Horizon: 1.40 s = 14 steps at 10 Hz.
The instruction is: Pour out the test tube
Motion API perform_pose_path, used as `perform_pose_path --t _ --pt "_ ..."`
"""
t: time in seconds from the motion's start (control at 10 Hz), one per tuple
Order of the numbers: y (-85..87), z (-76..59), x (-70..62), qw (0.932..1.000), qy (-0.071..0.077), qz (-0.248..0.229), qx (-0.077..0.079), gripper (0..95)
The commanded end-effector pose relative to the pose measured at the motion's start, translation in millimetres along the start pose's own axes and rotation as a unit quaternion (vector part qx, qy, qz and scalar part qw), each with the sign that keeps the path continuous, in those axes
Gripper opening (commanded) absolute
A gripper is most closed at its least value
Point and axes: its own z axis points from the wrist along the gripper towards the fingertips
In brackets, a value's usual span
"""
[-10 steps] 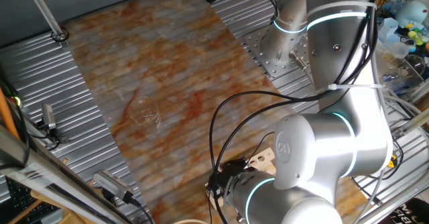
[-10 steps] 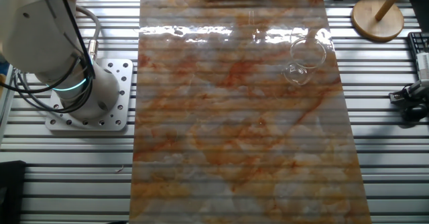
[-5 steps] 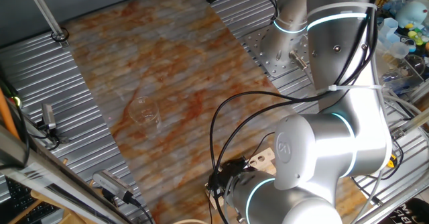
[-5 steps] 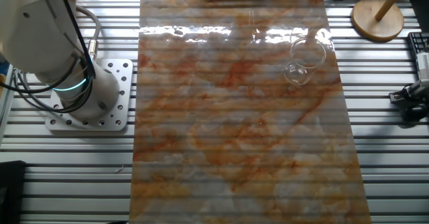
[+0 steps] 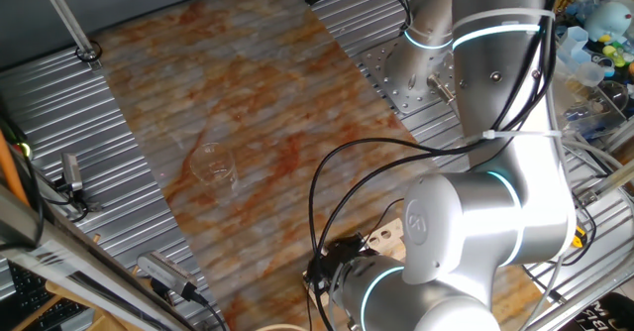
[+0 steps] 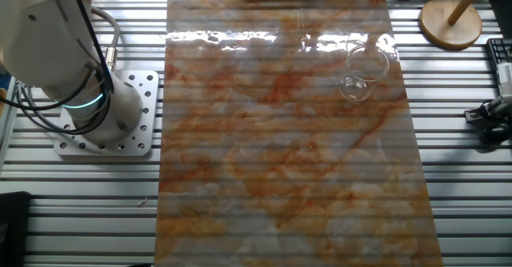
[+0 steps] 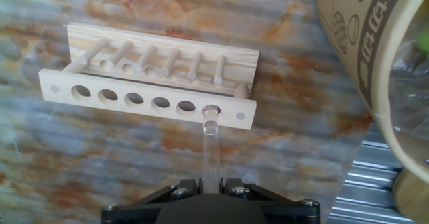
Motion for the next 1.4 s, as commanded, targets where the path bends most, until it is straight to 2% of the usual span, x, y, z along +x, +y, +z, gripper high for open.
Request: perform_pose_path --t 0.1,1.0,1.4 --pt "-0.1 2.4 -1.1 1.0 0.0 0.002 0.001 0.0" --pt "-1.4 10.4 -5.6 1.0 0.003 0.0 0.001 0.0" --pt "-1.5 12.5 -8.1 1.0 0.009 0.0 -0.002 0.0"
